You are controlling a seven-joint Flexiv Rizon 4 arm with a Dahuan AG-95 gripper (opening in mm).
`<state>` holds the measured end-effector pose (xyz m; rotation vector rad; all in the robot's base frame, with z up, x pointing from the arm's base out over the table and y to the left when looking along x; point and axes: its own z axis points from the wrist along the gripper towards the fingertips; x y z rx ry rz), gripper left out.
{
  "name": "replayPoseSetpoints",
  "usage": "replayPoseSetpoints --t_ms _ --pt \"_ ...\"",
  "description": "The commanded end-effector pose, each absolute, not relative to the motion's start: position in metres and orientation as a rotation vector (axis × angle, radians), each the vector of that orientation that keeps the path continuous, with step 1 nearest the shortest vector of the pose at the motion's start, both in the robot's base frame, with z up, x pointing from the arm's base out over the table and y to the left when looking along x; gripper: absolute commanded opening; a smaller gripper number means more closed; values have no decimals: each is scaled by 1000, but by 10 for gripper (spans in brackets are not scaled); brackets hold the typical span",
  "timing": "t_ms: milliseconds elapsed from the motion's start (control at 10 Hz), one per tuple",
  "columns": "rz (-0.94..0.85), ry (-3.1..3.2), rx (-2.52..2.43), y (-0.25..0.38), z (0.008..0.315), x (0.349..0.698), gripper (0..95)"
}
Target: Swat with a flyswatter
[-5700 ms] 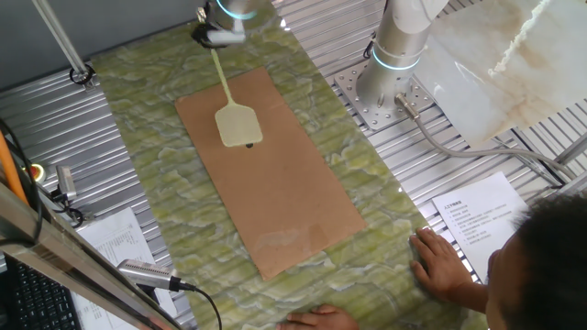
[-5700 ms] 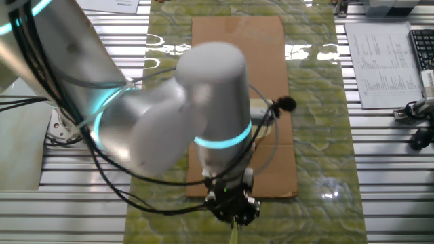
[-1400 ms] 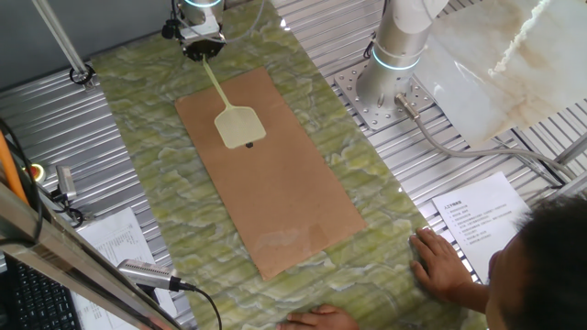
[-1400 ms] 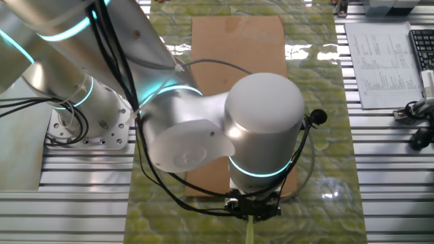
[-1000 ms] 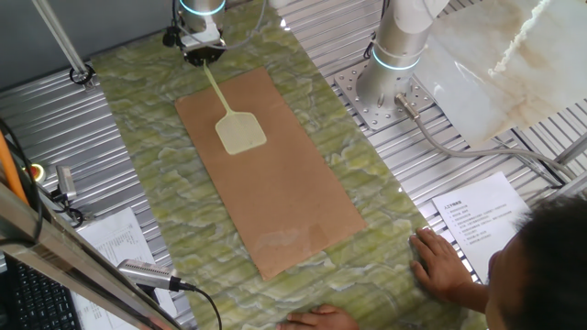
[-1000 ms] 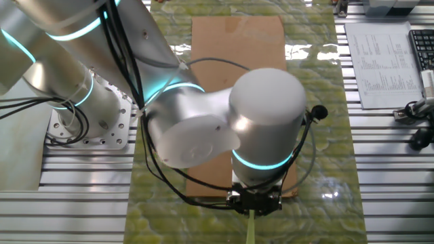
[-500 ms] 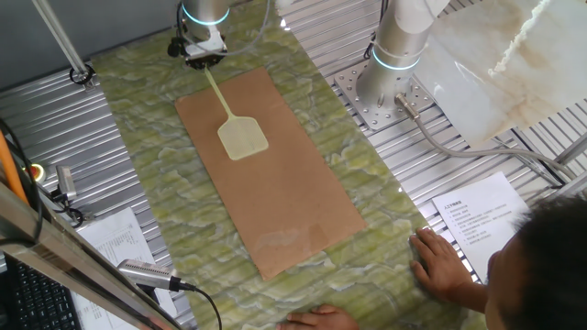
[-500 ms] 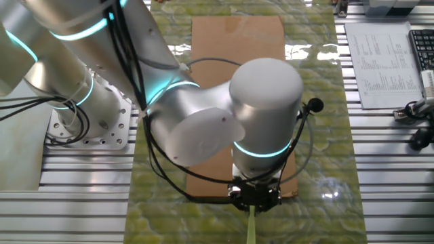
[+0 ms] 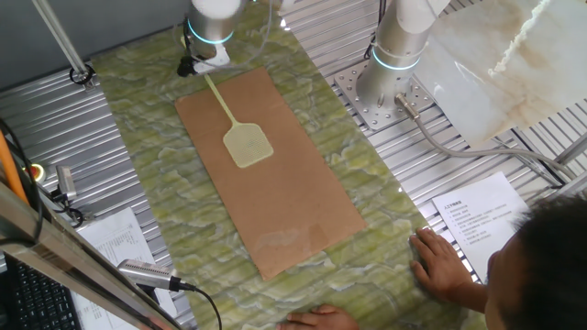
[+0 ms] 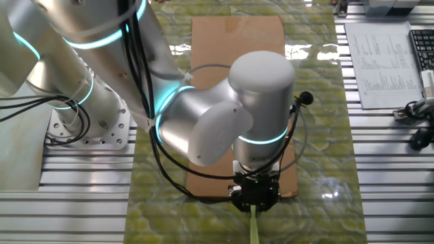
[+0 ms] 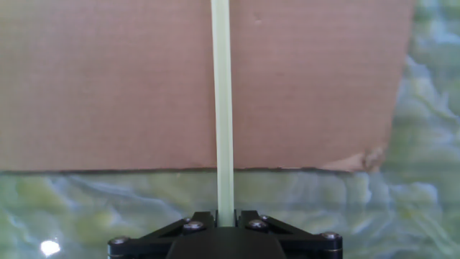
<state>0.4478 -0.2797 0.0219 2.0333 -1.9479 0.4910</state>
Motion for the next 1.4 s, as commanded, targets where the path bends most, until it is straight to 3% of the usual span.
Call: replayPoseSetpoints --t_ms 100,600,1100,1400 --pt "543 -1880 2022 -283 21 444 0" --pt "638 -1871 1964 -287 20 442 0" --pt "611 -1896 1969 -288 28 444 0" --pt "493 -1962 1980 -289 43 449 0"
